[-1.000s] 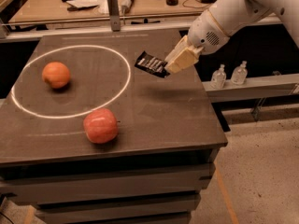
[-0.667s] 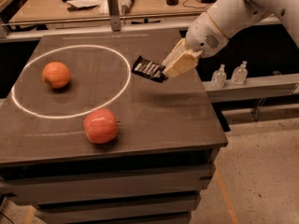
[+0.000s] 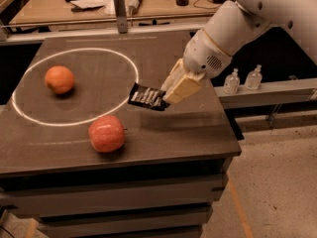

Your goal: Move rxbar chocolate near apple

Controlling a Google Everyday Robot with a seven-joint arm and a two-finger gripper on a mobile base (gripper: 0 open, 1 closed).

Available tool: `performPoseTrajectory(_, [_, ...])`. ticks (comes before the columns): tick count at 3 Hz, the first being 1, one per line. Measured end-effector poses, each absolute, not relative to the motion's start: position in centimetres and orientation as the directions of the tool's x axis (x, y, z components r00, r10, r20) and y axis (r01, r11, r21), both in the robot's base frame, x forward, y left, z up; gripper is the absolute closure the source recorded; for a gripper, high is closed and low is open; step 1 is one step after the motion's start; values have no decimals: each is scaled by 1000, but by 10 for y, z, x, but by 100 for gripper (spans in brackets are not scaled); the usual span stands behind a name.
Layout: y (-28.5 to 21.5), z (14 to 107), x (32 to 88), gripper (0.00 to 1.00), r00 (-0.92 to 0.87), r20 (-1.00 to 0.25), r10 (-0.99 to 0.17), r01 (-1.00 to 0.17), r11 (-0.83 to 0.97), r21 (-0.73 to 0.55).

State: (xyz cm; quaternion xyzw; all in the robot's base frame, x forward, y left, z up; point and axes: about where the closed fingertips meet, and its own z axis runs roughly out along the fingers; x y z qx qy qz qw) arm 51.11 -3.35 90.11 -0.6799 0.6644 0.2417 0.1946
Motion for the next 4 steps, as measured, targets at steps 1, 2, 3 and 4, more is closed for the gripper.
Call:
performPoseTrajectory(1, [-12,878,487,100,22,-551,-834,-990,-95,104])
performPoseTrajectory(2, [-4,871,480,100,23,-537,-843,-986,-107,126])
performPoseTrajectory(3, [-2,870,481,83,25,-538,-842,-986,-108,124])
performPoseTrajectory(4, [0,870,481,52,27,-540,-841,-987,-109,121])
